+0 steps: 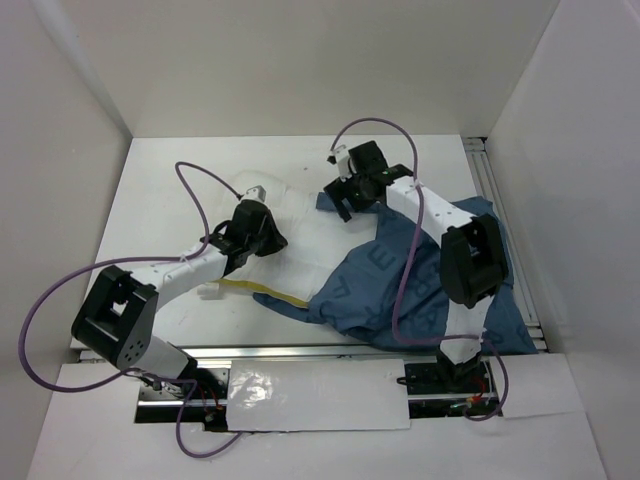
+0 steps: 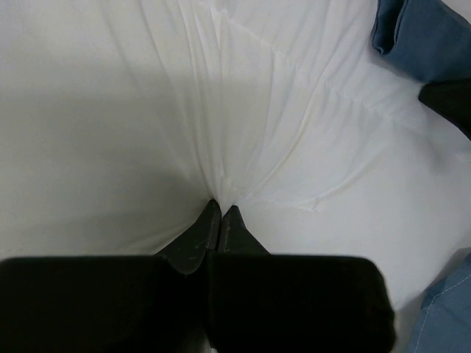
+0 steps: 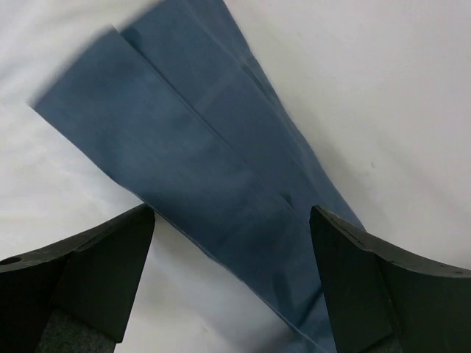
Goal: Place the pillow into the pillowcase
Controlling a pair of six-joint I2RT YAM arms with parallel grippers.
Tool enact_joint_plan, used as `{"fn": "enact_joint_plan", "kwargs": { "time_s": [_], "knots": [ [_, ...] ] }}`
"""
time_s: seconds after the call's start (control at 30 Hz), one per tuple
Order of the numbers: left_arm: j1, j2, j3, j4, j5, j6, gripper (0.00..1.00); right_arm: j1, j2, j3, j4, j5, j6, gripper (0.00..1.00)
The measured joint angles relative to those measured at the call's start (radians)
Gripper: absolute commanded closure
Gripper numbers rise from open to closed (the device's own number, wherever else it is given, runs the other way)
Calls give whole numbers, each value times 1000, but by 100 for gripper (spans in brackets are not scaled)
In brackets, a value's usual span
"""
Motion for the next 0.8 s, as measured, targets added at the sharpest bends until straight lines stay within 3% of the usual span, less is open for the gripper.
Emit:
{"fn": "enact_joint_plan", "kwargs": {
  "time_s": [0.13,0.33,0.4,0.47,0.5,0.8],
  "knots": [
    [0,2,2,-1,0,3,100,-68,-56,-70,-9,11,4,7],
    [0,10,25,-21,0,26,100,-126,-97,-109,-16,89,60,35],
    [0,19,42,-33,-1,33,100,-126,-97,-109,-23,107,83,60],
    [0,22,51,-39,-1,45,100,-126,-97,-109,-27,118,98,95],
    [0,22,54,-40,0,51,100,-126,-98,-109,-27,121,105,100],
    [-8,28,58,-16,32,109,100,-95,-158,-103,7,32,171,100]
  ]
}}
